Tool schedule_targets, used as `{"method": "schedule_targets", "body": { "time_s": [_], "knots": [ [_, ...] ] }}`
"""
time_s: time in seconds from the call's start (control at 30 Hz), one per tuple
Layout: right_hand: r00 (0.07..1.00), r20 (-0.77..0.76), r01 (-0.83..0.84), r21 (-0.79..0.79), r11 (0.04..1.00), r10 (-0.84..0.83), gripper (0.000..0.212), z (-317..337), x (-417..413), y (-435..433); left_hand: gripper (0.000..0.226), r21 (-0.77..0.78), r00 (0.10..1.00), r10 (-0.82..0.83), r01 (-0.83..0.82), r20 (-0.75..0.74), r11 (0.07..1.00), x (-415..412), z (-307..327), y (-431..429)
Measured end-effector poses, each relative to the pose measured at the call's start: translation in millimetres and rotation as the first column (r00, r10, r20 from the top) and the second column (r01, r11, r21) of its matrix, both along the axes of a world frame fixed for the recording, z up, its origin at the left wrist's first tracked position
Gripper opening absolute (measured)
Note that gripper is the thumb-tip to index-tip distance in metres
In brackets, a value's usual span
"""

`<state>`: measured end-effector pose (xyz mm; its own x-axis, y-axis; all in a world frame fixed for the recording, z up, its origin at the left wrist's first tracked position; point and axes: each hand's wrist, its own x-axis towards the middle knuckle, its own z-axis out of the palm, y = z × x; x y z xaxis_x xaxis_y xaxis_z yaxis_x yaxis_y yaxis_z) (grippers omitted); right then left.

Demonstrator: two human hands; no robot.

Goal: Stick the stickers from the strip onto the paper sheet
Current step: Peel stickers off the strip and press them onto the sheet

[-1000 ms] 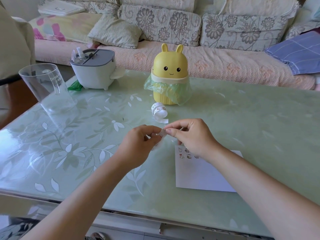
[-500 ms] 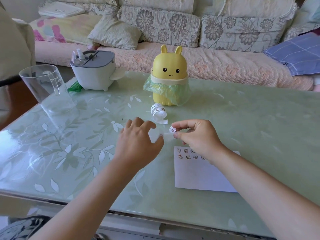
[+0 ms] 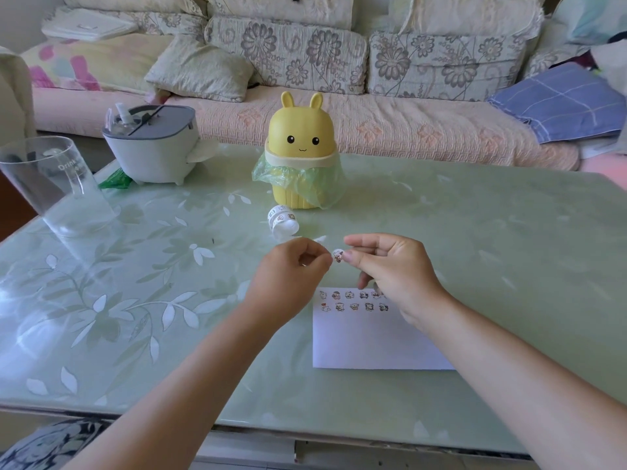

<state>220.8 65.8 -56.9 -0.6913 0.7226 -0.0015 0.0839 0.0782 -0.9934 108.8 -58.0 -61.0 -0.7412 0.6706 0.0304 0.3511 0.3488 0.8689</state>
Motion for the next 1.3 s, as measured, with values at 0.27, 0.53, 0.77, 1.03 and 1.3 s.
{"method": "schedule_targets", "body": {
  "time_s": [0.27, 0.53, 0.77, 1.03, 1.3],
  "knots": [
    [0.990, 0.138, -0.035, 0.133, 0.991, 0.017, 0.016, -6.0, 25.7, 16.0, 0.015, -0.071, 0.998, -0.069, 0.069, 0.007, 0.995, 15.6, -8.0, 20.7],
    [0.945, 0.327, -0.101, 0.369, 0.924, -0.027, 0.002, -19.1, 44.9, 37.3, 0.010, -0.203, 0.902, -0.221, 0.154, -0.371, 0.967, 35.9, -23.7, 38.5],
    [0.901, 0.434, -0.170, 0.404, 0.899, -0.025, 0.009, -22.9, 57.8, 48.4, 0.008, -0.195, 0.858, -0.229, 0.153, -0.461, 0.969, 43.7, -31.0, 44.7],
    [0.900, 0.436, -0.190, 0.382, 0.904, 0.005, 0.012, -25.7, 61.6, 55.0, 0.011, -0.142, 0.901, -0.272, 0.237, -0.338, 0.961, 45.7, -39.4, 50.0],
    [0.821, 0.571, -0.145, 0.191, 0.971, 0.010, 0.019, -29.1, 65.1, 71.8, 0.038, -0.272, 0.789, -0.389, 0.289, -0.476, 0.918, 43.0, -59.9, 46.7]
  ]
}}
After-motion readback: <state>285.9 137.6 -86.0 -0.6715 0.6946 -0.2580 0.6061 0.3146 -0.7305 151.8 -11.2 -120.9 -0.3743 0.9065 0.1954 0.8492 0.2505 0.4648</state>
